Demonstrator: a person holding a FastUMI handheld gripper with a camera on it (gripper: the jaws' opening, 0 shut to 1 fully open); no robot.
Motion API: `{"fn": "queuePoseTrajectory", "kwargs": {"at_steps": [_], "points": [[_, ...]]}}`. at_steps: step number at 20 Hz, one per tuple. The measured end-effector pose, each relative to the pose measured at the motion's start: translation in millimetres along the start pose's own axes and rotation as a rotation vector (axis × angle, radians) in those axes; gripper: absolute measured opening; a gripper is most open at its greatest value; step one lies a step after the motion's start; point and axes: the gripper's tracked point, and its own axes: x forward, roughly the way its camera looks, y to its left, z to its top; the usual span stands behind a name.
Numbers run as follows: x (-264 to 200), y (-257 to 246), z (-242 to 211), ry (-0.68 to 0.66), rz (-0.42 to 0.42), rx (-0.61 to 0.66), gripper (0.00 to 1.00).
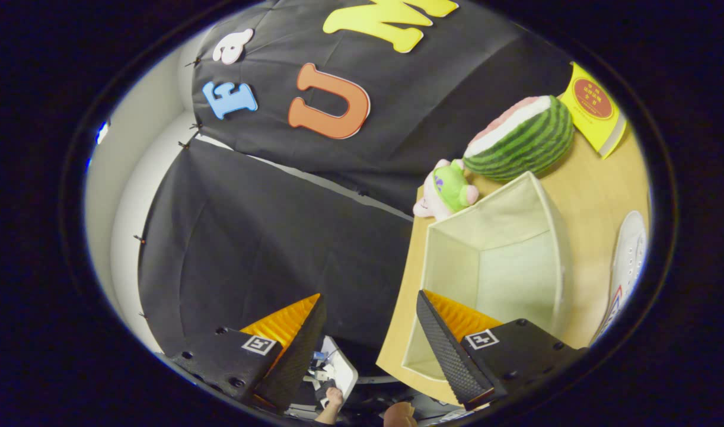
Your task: Open the storage box then place both shoes into the box .Put the left shoe in first, then the right shoe, with the right side of both shoes facing outward in a uniform manner.
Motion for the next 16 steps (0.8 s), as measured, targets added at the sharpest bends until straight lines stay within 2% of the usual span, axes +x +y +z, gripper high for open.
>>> {"fn": "queuePoseTrajectory", "kwargs": {"at_steps": [4, 10, 13, 16], "points": [[-40.7, -35.8, -2.7, 0.026, -0.144, -0.076, 1.00], [-97.3, -101.8, -7.7, 0.048, -0.357, -0.111, 1.00], [-129.4, -156.6, -11.6, 0.092, -0.539, -0.171, 1.00], [-162.8, -212.2, -31.5, 0.202, -0.756, -0.232, 0.99]]}}
